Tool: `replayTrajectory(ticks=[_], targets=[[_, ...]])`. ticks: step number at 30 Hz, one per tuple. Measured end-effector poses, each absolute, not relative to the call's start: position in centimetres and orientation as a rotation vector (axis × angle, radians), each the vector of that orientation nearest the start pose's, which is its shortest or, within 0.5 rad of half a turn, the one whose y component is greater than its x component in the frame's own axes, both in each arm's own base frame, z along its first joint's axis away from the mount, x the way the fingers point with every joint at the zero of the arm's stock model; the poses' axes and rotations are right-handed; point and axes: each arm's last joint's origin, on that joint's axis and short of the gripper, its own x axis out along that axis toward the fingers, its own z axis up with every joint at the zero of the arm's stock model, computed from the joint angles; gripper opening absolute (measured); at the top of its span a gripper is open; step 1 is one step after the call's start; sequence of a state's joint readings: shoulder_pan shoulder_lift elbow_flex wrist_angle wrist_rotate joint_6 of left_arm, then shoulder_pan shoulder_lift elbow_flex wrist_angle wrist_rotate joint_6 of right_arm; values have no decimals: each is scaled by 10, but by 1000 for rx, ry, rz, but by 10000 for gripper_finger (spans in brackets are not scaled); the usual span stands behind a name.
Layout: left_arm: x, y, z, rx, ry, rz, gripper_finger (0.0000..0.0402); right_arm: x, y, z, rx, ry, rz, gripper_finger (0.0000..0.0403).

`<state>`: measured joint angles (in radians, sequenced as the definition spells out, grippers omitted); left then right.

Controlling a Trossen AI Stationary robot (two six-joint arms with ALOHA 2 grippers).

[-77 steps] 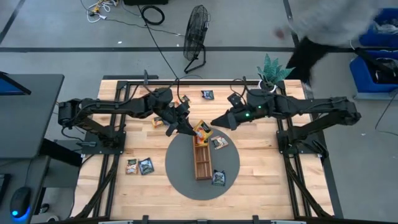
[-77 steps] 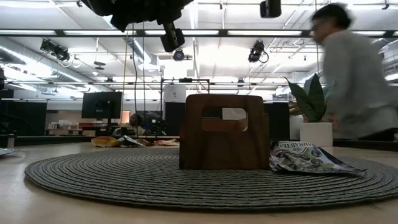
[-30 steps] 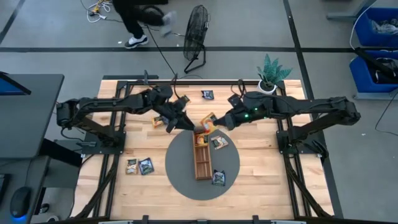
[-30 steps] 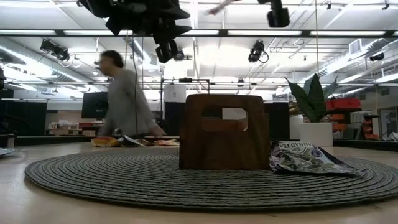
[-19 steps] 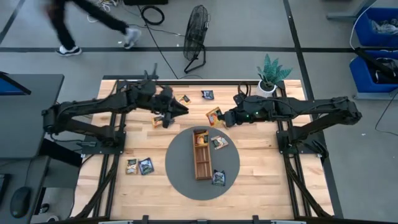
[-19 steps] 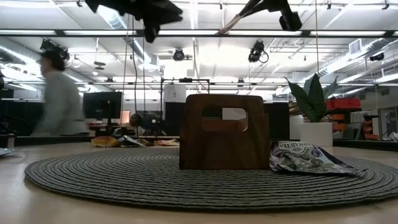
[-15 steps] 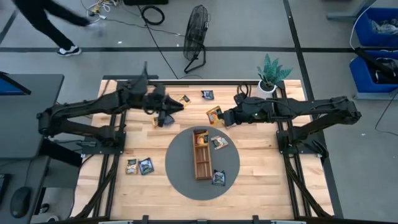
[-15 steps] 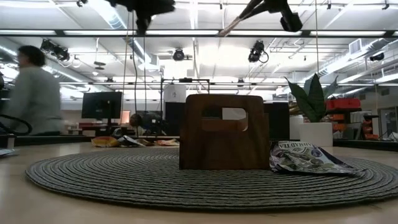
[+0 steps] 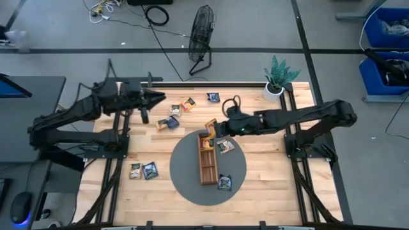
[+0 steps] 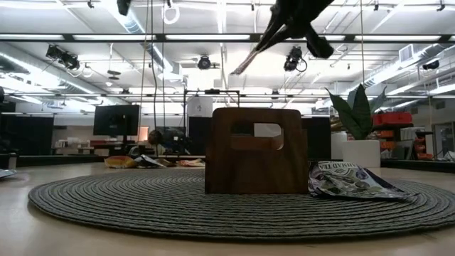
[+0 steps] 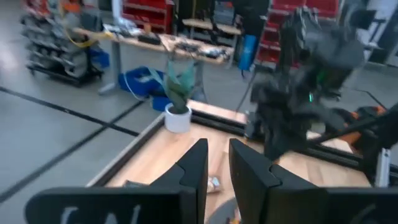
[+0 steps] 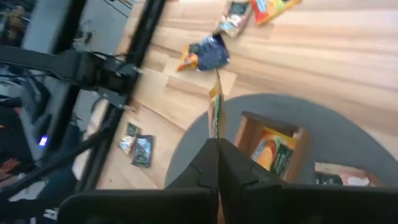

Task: Pick & Place Tea
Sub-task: Put the orange tea bag into the top section of the wooden organizer

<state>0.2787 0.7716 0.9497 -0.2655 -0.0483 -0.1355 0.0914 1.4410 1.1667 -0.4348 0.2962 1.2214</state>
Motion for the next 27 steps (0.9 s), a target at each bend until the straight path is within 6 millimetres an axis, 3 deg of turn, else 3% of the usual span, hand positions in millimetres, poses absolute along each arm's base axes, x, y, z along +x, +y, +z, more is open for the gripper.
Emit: replayTrajectory(ticks=[10,27], targets=[[120,37,394,-131,-37,359,67,333,29,254,1041,578,-658,0],[109,34,397,-105,-66,357,67,349,32,213,1082,670,-764,0]])
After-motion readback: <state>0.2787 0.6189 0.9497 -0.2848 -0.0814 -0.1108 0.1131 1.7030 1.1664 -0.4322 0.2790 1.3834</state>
